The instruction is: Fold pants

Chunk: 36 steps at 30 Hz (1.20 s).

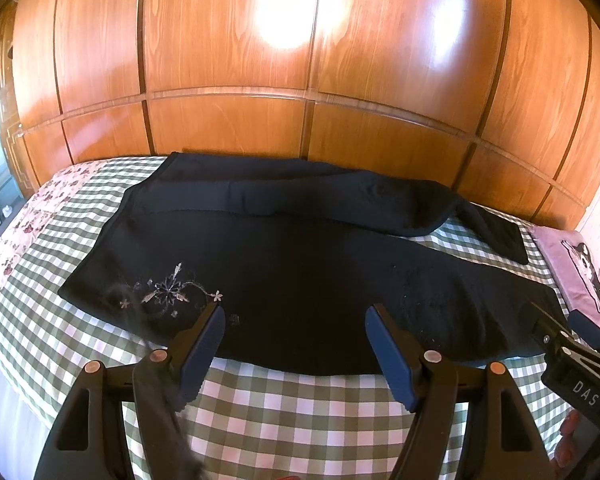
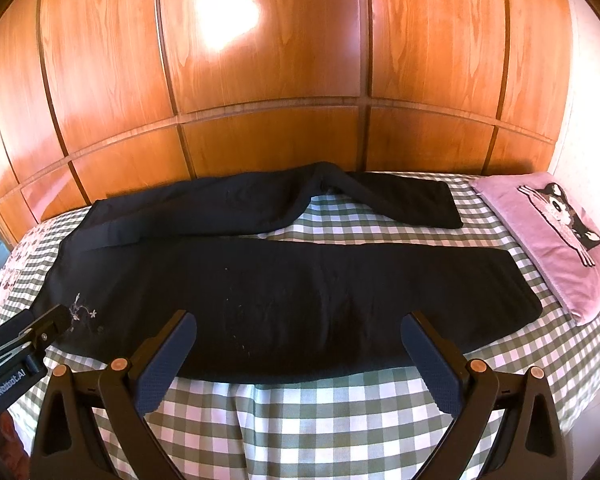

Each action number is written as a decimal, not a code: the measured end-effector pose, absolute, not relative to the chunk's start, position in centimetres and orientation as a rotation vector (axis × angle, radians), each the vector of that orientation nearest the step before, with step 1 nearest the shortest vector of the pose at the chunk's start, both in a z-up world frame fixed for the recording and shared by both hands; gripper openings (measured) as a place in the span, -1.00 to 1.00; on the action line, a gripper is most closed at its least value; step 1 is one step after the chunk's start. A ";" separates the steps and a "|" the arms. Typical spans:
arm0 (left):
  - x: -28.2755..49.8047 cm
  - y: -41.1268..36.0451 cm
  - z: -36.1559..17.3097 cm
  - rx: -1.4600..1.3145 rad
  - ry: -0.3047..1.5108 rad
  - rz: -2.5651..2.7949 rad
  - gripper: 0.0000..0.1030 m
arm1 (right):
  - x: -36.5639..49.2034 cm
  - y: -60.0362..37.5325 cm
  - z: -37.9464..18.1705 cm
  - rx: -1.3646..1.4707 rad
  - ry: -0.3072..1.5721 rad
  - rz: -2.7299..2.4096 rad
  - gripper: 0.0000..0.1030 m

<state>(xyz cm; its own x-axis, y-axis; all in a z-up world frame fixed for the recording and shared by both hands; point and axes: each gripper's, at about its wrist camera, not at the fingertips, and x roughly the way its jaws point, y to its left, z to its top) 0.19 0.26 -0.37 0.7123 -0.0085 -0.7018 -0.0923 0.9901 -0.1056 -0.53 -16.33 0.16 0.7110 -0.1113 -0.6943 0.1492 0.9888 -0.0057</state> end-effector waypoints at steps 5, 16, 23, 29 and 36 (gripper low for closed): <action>0.2 0.4 -0.5 -0.149 0.776 0.039 0.44 | -0.4 -16.3 0.1 0.050 0.772 -0.141 0.99; 0.8 0.7 -1.4 -0.121 0.795 0.063 0.44 | 0.0 -16.7 -0.4 0.049 0.790 -0.144 0.99; 1.2 1.1 -2.1 -0.102 0.835 0.085 0.44 | 0.1 -16.9 -0.7 0.046 0.800 -0.148 0.99; 1.5 1.9 -3.0 -0.137 0.892 0.072 0.44 | 0.1 -17.9 -1.3 0.070 0.808 -0.161 0.99; 2.3 4.9 -5.5 -0.278 0.964 0.091 0.44 | 0.2 -19.7 -1.9 0.079 0.822 -0.211 0.99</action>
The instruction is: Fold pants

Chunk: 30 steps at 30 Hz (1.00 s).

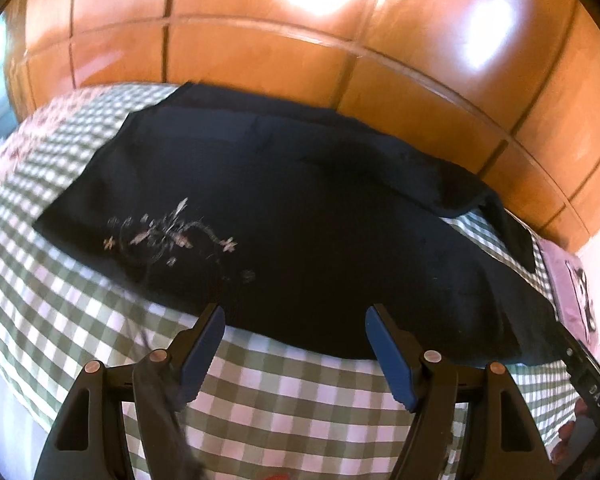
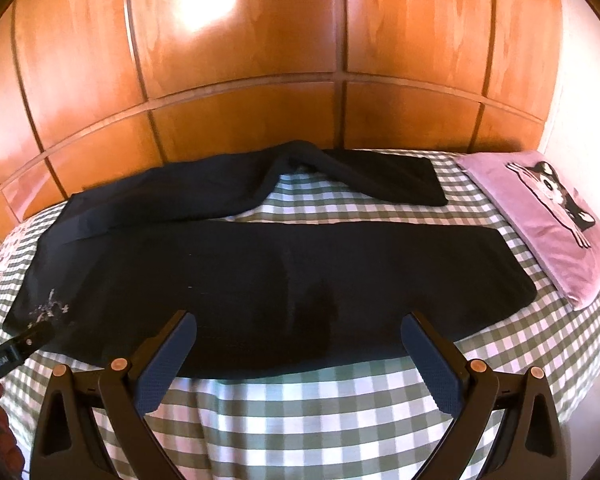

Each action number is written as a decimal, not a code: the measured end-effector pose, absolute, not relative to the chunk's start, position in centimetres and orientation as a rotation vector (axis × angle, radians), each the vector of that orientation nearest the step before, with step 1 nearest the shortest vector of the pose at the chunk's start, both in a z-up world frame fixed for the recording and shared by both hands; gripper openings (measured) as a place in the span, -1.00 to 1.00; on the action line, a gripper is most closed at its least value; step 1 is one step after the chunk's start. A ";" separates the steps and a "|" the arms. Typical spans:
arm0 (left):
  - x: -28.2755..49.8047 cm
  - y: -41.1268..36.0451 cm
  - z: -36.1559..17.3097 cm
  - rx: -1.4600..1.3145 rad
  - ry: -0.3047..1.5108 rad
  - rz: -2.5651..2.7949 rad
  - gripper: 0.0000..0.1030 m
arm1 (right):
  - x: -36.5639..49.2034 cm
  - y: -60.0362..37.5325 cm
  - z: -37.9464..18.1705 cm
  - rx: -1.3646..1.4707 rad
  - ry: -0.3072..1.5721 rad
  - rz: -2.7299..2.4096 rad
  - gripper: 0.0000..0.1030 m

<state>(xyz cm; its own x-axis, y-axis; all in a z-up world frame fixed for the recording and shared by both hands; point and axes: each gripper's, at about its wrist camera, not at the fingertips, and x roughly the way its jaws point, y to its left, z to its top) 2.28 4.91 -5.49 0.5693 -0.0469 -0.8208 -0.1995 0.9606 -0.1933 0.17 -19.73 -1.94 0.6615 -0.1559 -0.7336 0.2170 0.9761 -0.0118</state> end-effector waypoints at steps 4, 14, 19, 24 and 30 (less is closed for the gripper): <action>2.5 7.1 -7.1 -0.358 1.001 0.119 0.44 | 0.3 -21.2 -2.7 0.131 0.814 -0.180 0.99; 1.8 12.0 -10.2 -0.503 0.992 0.225 0.42 | -0.6 -28.4 -6.7 0.479 0.895 -0.150 0.99; 1.1 12.9 -10.9 -0.535 0.943 0.238 0.42 | -1.7 -33.1 -8.9 0.781 0.844 -0.166 0.99; 1.6 13.5 -11.4 -0.534 0.901 0.234 0.42 | -2.2 -36.0 -10.6 0.971 0.757 -0.172 0.66; 2.0 15.5 -12.1 -0.617 0.849 0.227 0.42 | -1.3 -38.5 -11.8 1.022 0.666 -0.187 0.27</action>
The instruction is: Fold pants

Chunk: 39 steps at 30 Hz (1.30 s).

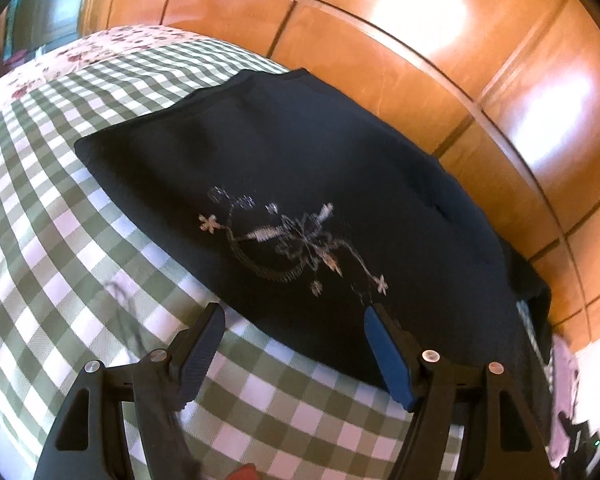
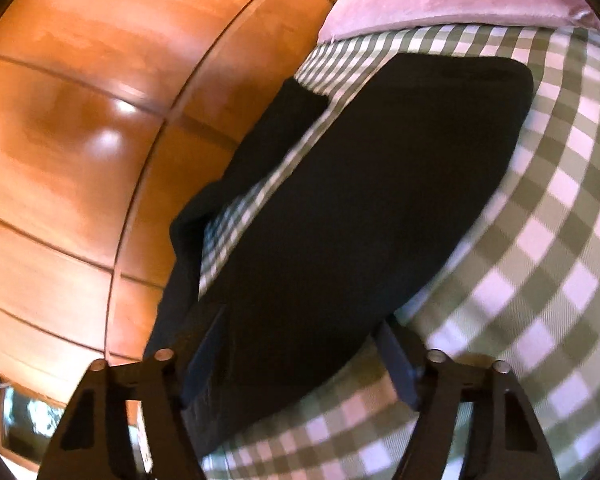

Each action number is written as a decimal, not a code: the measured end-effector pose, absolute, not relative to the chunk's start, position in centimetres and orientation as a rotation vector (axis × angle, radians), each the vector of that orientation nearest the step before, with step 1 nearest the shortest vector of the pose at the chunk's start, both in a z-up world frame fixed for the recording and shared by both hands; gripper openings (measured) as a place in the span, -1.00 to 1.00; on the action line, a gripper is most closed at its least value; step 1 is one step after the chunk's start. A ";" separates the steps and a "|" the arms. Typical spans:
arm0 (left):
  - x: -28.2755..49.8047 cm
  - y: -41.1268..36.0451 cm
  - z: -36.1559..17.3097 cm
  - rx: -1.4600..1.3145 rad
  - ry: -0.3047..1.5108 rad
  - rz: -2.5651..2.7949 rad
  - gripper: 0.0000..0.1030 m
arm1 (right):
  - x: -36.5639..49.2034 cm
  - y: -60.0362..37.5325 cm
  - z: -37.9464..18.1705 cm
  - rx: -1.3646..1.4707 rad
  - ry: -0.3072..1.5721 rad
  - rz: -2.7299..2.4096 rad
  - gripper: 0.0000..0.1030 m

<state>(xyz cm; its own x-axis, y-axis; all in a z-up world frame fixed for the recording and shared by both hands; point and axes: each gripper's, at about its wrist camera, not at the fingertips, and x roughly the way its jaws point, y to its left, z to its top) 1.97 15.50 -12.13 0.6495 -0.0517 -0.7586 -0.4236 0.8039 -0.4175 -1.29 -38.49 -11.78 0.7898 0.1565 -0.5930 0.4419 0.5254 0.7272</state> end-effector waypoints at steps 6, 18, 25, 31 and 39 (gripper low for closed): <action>2.4 17.1 -12.9 -0.678 0.830 0.191 0.45 | -0.9 -39.5 -12.7 1.066 0.650 -0.183 -0.25; 2.7 19.8 -13.7 -0.851 0.718 0.147 0.54 | -0.5 -39.2 -12.9 0.967 0.680 -0.155 -0.34; 4.4 20.8 -14.1 -0.769 0.770 0.211 -0.59 | -0.2 -39.5 -13.1 0.889 0.705 -0.166 -0.68; 4.0 22.2 -14.0 -0.748 0.806 0.195 -0.83 | 0.4 -39.2 -11.9 0.772 0.738 -0.187 -0.73; 0.6 22.0 -9.7 -0.718 0.701 0.154 -0.85 | -1.7 -39.6 -9.6 0.752 0.700 -0.197 -0.77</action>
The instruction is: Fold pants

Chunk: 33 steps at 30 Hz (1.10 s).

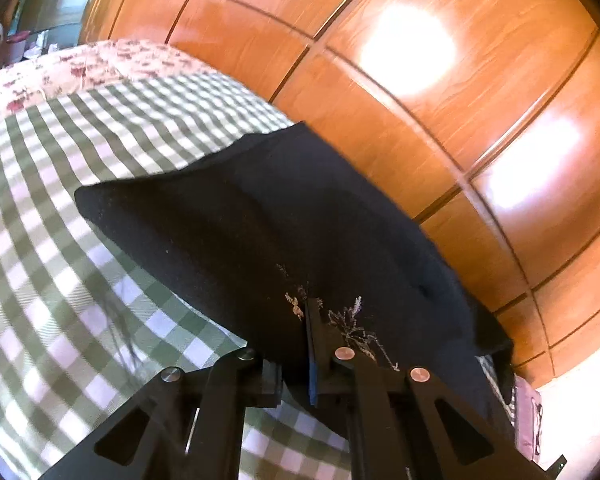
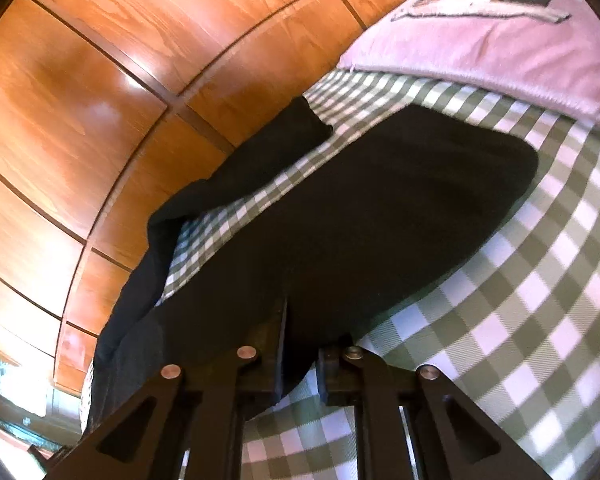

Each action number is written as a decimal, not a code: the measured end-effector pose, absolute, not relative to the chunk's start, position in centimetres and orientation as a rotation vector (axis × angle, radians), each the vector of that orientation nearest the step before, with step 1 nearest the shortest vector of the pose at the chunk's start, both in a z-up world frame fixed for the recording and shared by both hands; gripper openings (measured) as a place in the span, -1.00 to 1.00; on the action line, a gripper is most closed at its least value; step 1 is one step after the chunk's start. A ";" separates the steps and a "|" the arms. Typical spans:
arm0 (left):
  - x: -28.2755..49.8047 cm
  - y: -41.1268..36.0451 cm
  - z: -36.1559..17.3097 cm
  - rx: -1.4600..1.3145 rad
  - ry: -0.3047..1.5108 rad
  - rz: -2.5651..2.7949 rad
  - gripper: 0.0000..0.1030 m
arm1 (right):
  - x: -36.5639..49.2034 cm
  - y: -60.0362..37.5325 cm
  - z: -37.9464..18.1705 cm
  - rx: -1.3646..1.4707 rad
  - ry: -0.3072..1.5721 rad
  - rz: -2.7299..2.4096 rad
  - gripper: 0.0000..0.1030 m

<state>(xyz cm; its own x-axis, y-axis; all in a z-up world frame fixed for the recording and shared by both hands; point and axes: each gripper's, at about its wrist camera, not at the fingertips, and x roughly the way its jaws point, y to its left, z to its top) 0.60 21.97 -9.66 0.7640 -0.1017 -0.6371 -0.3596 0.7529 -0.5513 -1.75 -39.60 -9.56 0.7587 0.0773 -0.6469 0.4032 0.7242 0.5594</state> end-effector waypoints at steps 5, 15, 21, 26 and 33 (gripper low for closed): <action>-1.9 22.8 -8.9 -0.719 0.697 0.137 -0.85 | -3.4 -39.0 -8.9 0.724 0.725 -0.183 -0.77; -4.8 22.7 -10.4 -0.643 0.763 0.193 -0.81 | -6.2 -37.7 -10.8 0.685 0.832 -0.176 -0.76; -6.2 23.1 -11.2 -0.534 0.792 0.398 -0.27 | -7.7 -38.2 -9.3 0.659 0.852 -0.248 -0.31; -7.9 23.9 -7.3 -0.481 0.640 0.614 -0.26 | -9.9 -39.9 -4.8 0.558 0.712 -0.438 -0.18; 0.9 18.1 -5.8 -0.505 0.677 0.316 0.11 | -2.8 -41.3 -3.9 0.672 0.640 -0.245 0.06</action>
<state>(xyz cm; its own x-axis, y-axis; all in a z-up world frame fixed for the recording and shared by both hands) 0.90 18.15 -5.83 0.7392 0.1154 -0.6635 -0.4345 0.8345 -0.3389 -2.79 -41.27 -3.90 0.7826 -0.0102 -0.6224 0.4084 0.7630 0.5011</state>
